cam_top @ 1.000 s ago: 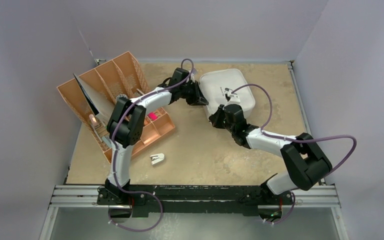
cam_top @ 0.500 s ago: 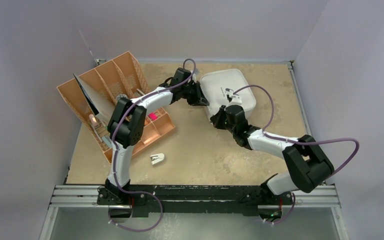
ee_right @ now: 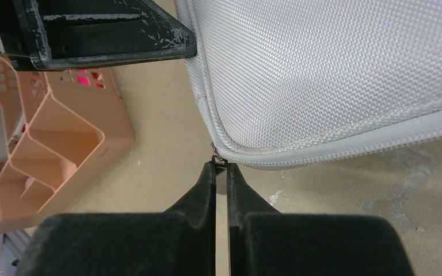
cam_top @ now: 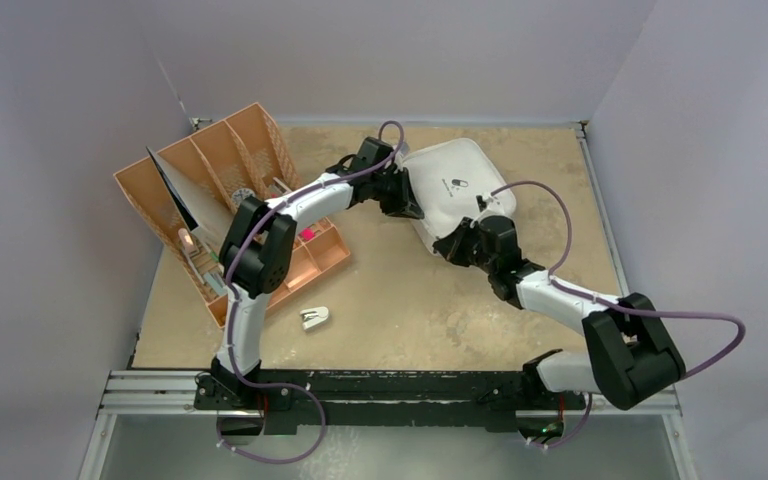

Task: Organize the medicine kit
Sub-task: Zip the medicine box at the center of the board.

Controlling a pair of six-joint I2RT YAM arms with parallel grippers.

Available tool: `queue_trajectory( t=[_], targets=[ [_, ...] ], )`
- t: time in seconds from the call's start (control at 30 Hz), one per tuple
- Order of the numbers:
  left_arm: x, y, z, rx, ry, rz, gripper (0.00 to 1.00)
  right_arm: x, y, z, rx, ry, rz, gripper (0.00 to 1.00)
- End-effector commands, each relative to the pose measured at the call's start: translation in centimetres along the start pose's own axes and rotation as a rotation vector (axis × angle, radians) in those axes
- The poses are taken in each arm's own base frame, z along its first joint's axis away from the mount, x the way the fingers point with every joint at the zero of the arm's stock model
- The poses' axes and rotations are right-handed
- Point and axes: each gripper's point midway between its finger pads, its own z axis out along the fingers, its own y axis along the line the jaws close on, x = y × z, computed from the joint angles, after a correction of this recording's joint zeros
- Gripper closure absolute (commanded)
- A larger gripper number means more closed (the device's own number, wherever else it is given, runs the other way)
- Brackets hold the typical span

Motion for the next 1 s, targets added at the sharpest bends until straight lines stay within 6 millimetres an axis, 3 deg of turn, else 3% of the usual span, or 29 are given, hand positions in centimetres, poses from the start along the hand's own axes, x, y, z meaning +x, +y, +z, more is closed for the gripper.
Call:
queue_trajectory(
  t=[0.0, 0.13, 0.33, 0.57, 0.67, 0.97],
  targets=[
    [0.0, 7.6, 0.6, -0.244, 0.002, 0.024, 1.00, 3.8, -4.6, -1.5, 0.116, 0.130, 0.074, 1.00],
    [0.0, 8.4, 0.5, -0.269, 0.011, 0.028, 1.00, 3.2, -4.4, -1.8, 0.057, 0.135, 0.167, 1.00],
    [0.2, 8.8, 0.4, -0.280, 0.014, 0.031, 1.00, 2.4, -5.5, -2.9, 0.088, 0.135, 0.317, 1.00],
    [0.3, 8.6, 0.5, -0.269, 0.021, 0.030, 1.00, 1.4, -7.3, -4.3, 0.187, 0.098, 0.294, 1.00],
    [0.2, 8.2, 0.5, -0.250, 0.021, 0.028, 1.00, 0.3, -6.9, -4.4, 0.158, 0.082, 0.211, 1.00],
    [0.0, 6.7, 0.5, -0.190, 0.018, 0.018, 1.00, -1.6, -4.7, -5.4, 0.122, 0.086, -0.027, 0.66]
  ],
)
